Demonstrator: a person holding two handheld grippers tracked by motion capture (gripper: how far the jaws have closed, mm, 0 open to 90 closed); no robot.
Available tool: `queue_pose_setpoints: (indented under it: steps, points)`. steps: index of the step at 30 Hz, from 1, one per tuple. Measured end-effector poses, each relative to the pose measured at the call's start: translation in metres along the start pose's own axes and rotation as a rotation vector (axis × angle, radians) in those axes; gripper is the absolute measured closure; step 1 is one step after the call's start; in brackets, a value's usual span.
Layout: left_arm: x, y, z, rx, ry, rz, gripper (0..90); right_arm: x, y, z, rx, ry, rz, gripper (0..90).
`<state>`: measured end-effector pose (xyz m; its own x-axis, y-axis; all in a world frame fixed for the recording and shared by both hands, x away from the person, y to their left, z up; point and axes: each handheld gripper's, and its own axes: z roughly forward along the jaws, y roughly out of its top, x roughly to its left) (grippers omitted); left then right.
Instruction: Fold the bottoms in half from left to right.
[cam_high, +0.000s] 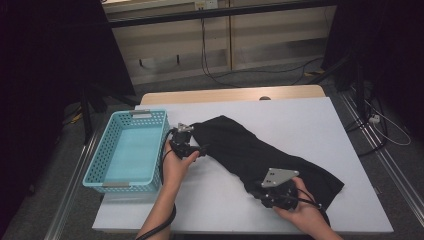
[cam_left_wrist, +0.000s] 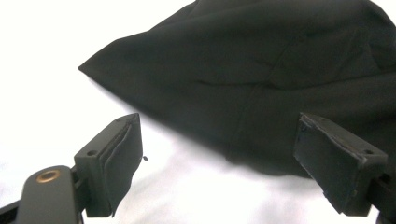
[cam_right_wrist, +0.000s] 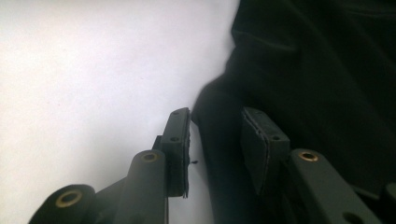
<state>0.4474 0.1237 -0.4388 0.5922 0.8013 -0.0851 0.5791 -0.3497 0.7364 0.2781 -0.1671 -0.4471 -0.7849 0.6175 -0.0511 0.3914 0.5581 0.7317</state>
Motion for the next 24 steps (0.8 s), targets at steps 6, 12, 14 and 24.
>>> queue_pose_setpoints:
  steps: [6, 12, 14, 24]
  points:
    - [-0.002, -0.001, -0.003, -0.007, -0.006, -0.001, 15.9, 0.000, 0.006, 0.014, 0.046, -0.050, -0.016, 78.8]
    - [-0.003, -0.002, -0.004, -0.002, -0.003, 0.007, 15.9, -0.002, 0.011, 0.003, 0.031, 0.018, 0.004, 87.2]
    - [-0.002, -0.003, -0.003, -0.004, -0.001, 0.001, 15.9, -0.003, 0.011, -0.007, 0.002, 0.054, 0.022, 87.3]
    - [0.007, -0.006, 0.010, 0.021, 0.041, -0.047, 20.1, -0.002, -0.003, -0.020, -0.021, 0.133, 0.074, 87.3]
